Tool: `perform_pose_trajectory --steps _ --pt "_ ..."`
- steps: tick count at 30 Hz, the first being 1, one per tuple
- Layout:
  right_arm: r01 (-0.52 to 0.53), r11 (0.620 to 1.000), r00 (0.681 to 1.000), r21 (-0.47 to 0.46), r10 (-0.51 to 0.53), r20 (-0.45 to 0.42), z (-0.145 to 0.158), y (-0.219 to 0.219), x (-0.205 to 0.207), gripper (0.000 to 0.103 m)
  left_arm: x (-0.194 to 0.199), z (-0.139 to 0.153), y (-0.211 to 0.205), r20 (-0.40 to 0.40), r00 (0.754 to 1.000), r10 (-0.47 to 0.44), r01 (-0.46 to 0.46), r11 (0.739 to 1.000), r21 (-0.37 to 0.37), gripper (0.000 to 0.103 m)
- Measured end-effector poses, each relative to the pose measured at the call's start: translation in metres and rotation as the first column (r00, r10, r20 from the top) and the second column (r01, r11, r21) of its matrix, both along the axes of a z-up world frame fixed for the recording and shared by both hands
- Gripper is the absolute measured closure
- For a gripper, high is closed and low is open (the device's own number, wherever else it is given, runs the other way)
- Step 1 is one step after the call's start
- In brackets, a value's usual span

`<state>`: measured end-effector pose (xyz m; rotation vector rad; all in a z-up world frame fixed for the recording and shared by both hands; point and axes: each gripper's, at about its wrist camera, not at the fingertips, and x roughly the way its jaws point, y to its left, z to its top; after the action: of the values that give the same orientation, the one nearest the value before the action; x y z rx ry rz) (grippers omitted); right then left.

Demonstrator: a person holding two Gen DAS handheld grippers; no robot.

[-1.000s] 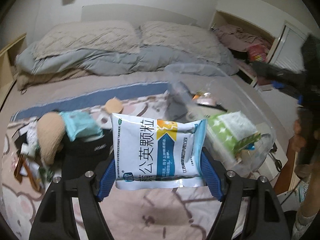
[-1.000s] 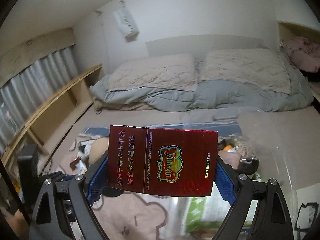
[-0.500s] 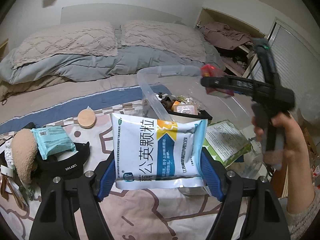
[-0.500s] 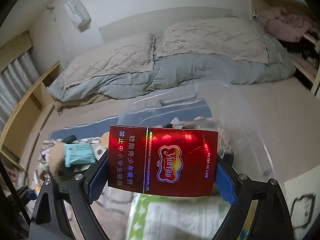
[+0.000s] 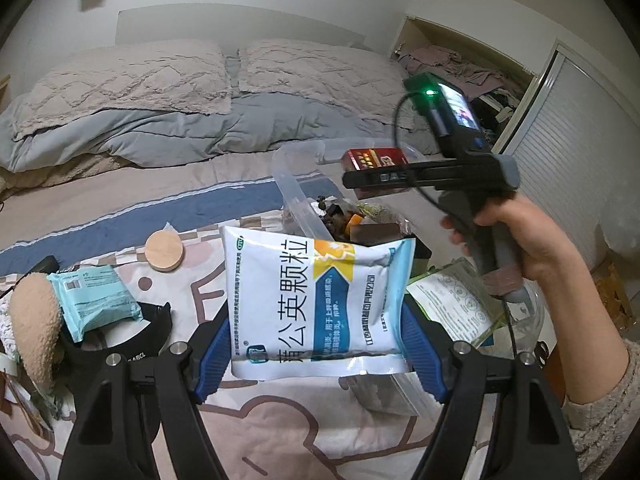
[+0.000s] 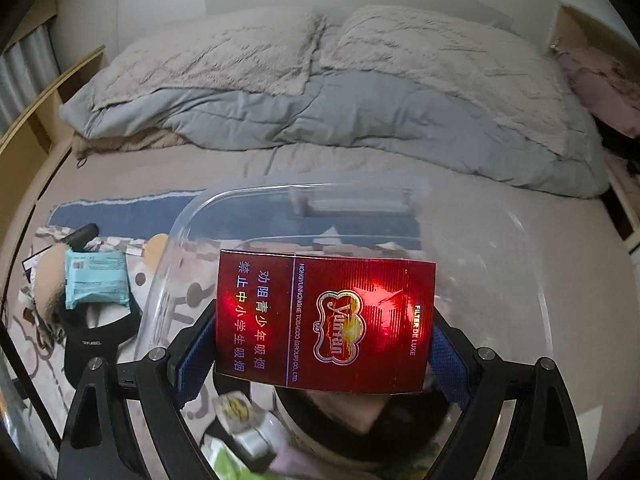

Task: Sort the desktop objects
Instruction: 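Lift and carry the sachet and red pack toward the clear plastic box, then open the right tool to drop the red pack into the box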

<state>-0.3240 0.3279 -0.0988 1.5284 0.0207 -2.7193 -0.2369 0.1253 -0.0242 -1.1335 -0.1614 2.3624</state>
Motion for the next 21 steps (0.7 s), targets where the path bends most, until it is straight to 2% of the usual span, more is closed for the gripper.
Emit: perform_pose_trajectory --steps 3,6,10,14,17,21 --pt "0.014 0.999 0.999 0.046 -0.012 -0.039 0.001 0.001 -0.003 0.000 -0.004 -0.002 0.003 0.010 1.000 -0.005 0.005 1.000 0.014 0.026" --pt "0.012 1.000 0.997 0.014 -0.011 -0.073 0.010 0.008 0.002 0.000 -0.009 -0.003 0.007 0.019 1.000 -0.011 0.010 0.999 0.031 0.026" --pt "0.001 0.999 0.986 -0.040 -0.008 -0.164 0.035 0.022 0.024 0.000 -0.013 -0.003 0.017 0.031 0.999 -0.033 0.031 0.997 0.070 0.026" --pt "0.000 0.996 0.959 -0.090 -0.025 -0.282 0.063 0.042 0.060 0.000 -0.021 -0.002 0.036 0.043 0.998 -0.042 0.038 0.996 0.083 0.026" --pt "-0.004 0.992 0.941 -0.122 -0.038 -0.337 0.074 0.052 0.077 0.000 -0.029 -0.002 0.055 0.056 0.997 -0.053 0.047 0.993 0.106 0.026" --pt "-0.006 0.996 0.928 -0.094 -0.029 -0.372 0.084 0.060 0.093 0.000 -0.039 -0.005 0.085 0.082 0.994 -0.070 0.059 0.989 0.134 0.026"
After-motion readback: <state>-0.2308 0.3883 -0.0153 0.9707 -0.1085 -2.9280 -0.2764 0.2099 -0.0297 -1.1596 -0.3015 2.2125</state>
